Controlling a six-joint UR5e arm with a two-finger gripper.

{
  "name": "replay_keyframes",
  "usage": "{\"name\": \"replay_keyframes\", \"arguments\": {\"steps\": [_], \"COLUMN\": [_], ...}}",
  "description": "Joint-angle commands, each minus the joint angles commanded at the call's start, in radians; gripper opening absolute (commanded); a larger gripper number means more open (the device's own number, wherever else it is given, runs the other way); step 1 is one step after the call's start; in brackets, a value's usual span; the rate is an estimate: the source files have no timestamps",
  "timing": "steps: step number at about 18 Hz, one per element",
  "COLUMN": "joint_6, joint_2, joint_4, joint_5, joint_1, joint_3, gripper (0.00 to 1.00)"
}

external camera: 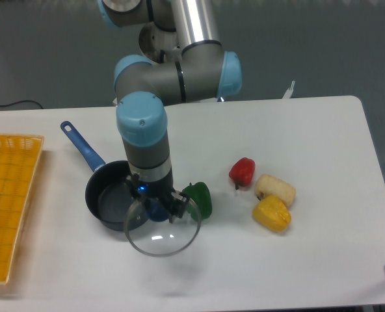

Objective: Open the lid
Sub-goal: 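Lift the glass lid off the saucepan and move it beside the pan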

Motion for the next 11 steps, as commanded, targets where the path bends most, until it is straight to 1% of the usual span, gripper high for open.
{"name": "replay_keyframes", "arguments": {"steps": [4, 11], "joint_6": [-0.060, -0.100], "joint_2": [-0.034, -0.106], "joint_4": [0.002, -0.001], "joint_5": [0.003, 0.032], "joint_1": [0.002, -0.003], "joint_3": [0.015, 0.000], "gripper": [0.52, 0.52]}}
